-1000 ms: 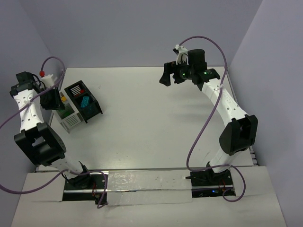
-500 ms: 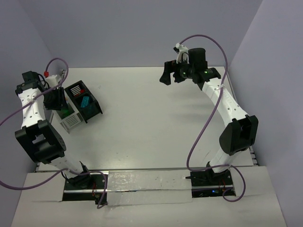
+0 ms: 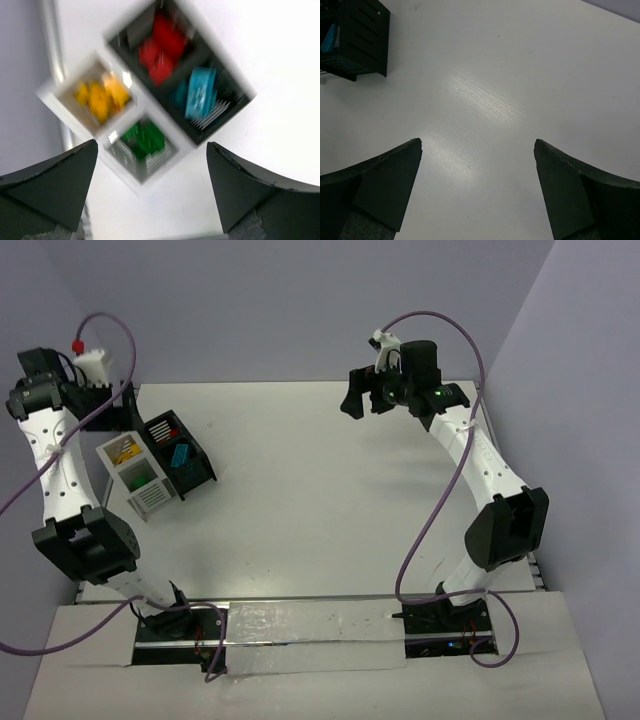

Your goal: Sort the legos into containers by color

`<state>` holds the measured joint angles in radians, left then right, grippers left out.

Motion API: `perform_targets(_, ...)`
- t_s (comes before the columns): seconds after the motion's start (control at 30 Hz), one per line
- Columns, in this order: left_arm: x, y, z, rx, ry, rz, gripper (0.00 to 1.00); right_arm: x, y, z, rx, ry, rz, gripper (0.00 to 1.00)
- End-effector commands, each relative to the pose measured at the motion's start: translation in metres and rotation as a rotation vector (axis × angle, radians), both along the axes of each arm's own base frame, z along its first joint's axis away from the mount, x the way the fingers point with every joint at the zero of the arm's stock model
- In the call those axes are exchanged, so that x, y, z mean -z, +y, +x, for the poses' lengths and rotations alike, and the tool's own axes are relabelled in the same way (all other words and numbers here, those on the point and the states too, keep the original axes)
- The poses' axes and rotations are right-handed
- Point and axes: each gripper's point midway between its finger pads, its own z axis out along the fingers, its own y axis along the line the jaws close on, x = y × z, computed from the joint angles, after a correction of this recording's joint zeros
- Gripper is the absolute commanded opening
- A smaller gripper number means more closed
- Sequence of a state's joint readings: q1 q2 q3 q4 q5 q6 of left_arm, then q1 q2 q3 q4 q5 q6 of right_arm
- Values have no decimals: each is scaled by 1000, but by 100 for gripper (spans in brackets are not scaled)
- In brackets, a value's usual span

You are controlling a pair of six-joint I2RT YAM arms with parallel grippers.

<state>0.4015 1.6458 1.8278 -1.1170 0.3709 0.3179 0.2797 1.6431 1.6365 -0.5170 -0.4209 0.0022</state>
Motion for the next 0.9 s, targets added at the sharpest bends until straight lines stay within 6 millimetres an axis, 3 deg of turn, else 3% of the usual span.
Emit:
perform_targets(0.0, -82, -64, 32, 122, -210, -33, 99, -53, -25, 0, 65, -175, -4, 100)
perform_targets(0.1, -84, -126, 52, 212, -232, -56, 99, -47, -36, 2, 95, -162, -26, 100)
perform_targets(0.17, -78, -145, 61, 228, -234, -28, 99, -40, -44, 4, 114, -145, -52, 100)
perform_targets(0.27, -68, -192, 77, 267, -250, 10, 99, -28, -54, 7, 140, -113, -86, 100)
perform_targets(0.43, -37, -244, 84, 313, -207, -95, 99, -8, -66, 14, 178, -79, -112, 100)
perform_targets(0.6, -7, -265, 88, 310, -166, -202, 99, -3, -71, 14, 224, -48, -82, 100)
perform_targets(0.87, 1, -265, 93, 283, -192, -135, 99, -2, -65, 10, 220, -26, -35, 100)
